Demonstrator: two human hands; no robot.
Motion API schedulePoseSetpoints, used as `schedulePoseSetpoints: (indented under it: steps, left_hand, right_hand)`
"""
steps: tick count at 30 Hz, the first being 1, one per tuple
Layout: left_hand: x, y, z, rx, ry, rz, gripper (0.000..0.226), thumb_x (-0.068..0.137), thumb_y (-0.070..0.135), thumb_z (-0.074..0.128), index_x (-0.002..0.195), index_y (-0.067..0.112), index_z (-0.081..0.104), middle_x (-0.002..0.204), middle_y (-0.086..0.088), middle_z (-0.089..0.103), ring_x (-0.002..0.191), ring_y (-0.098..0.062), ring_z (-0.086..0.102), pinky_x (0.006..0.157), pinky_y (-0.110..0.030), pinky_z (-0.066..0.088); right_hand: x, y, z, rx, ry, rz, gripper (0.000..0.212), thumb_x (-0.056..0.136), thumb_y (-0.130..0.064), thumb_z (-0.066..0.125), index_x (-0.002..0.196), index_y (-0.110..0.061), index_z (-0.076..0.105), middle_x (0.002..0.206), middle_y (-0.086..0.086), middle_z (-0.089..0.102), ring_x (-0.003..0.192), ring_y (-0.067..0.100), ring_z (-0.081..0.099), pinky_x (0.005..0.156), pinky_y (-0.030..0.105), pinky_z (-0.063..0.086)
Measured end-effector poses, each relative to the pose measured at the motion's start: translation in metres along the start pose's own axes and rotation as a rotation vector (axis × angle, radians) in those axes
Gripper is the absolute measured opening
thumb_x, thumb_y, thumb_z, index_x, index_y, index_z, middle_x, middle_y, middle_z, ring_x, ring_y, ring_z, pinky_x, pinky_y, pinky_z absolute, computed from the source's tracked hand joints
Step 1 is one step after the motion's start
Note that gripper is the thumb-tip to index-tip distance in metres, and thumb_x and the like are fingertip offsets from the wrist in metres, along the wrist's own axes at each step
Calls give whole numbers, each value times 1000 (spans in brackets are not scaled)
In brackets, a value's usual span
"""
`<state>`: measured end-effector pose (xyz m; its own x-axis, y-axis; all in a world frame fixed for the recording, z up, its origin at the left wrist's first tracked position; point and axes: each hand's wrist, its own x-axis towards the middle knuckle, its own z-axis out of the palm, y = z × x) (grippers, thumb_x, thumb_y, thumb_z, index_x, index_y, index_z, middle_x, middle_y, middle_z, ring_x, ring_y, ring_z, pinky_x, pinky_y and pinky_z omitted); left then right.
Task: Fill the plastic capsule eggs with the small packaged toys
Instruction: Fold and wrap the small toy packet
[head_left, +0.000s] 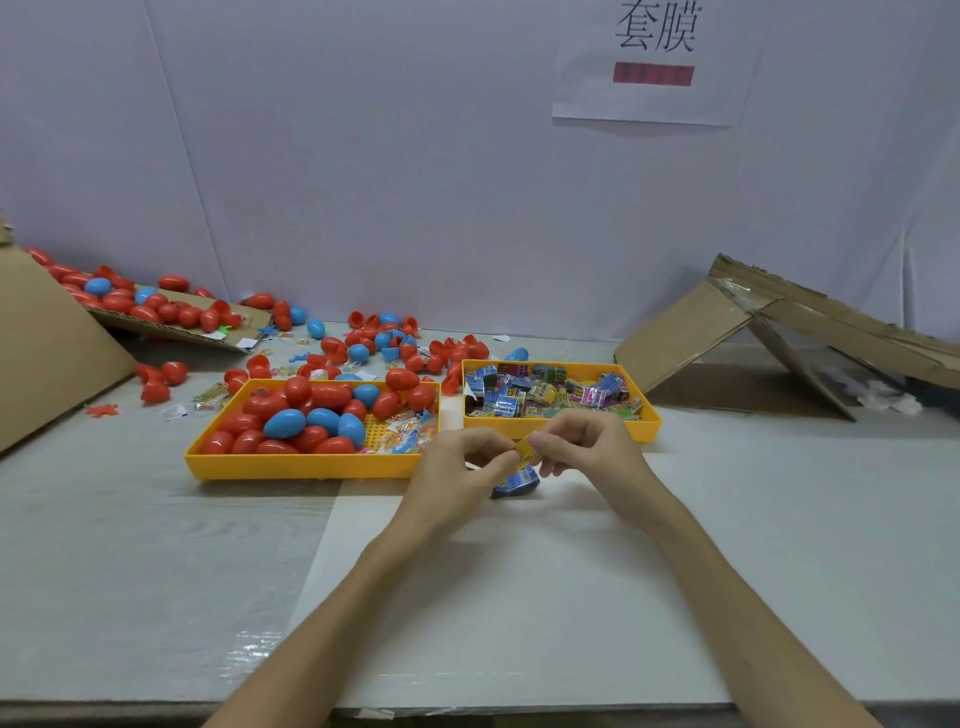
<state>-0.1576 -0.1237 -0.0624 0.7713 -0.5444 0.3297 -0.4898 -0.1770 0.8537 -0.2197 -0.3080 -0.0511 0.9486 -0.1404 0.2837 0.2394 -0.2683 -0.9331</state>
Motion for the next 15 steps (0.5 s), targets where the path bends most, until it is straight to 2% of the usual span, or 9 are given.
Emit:
schedulePoseSetpoints:
  steps: [3,8,11,15]
  left_hand:
    - [1,0,-2,-163,-8,-78,15,92,11,71,82,21,76,76,3,74,72,-7,69,66,-19,55]
    - [2,-2,-6,-359,30,-155,2,89,7,74,88,9,76,77,-7,77,73,-17,73,73,-30,61]
    - [1,-2,-5,-351,21,-153,5,87,10,78,90,6,76,81,-9,77,79,-23,75,77,-36,62]
    - [1,-1,-4,-336,19,-149,12,83,14,81,90,5,76,83,-10,77,82,-28,75,75,-35,61]
  right_hand:
    - [-1,-2,2,59,6,-7,14,85,-26,74,87,-12,72,75,10,73,65,21,67,64,34,53]
    - [0,-2,4,43,-17,10,29,77,-29,80,94,-10,65,75,3,71,65,19,65,62,29,51]
    - [-1,0,7,25,-59,29,19,80,-28,82,87,-16,69,75,1,70,66,15,64,63,28,51]
    - [0,2,9,65,-74,56,7,83,-27,80,85,-24,74,79,1,73,68,14,66,66,28,53]
